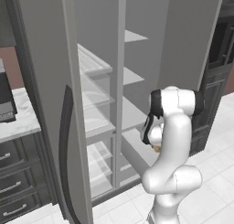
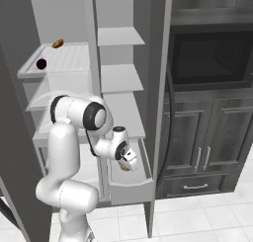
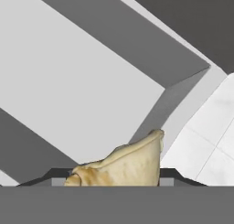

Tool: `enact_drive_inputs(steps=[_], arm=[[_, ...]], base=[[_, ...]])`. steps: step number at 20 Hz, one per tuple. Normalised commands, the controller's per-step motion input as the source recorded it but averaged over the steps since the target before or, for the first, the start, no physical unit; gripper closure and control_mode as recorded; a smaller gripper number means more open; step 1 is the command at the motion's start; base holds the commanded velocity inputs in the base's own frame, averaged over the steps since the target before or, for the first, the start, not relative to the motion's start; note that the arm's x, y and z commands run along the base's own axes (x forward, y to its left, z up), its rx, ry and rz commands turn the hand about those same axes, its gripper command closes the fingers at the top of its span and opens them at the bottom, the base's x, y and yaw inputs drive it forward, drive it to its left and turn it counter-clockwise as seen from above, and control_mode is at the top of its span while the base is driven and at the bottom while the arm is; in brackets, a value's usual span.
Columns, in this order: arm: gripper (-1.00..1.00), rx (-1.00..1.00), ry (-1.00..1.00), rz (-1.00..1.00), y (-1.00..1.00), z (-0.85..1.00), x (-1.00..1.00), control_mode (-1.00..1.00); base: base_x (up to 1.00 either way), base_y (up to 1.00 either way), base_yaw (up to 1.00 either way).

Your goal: Take the eggplant and mushroom from the fridge shelf and place them in the freezer drawer to begin freezing them.

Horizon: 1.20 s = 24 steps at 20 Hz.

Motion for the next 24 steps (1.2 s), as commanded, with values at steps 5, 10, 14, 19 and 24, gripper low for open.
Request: enact_drive_inputs(steps=[5,10,14,19,24], arm=[[1.0,0.03,0.01,0.0,-0.12,-0.45,0.21,-1.0],[1.0,0.05,0.0,0.0,-0.17,-0.43,0.26,-1.0],[1.0,0.02,0.0,0.0,-0.2,-0.35,0.29,-1.0],[-1.0,0.0,0.0,0.0,-0.22,-0.37,0.35,-1.0],[-1.0,-0.02,-0.01,0.0,-0.1,-0.31,0.35,-1.0]], base=[[0.0,0.0,0.0],[0.0,0.0,0.0],[0.0,0.0,0.0],[0.0,0.0,0.0],[0.0,0.0,0.0]])
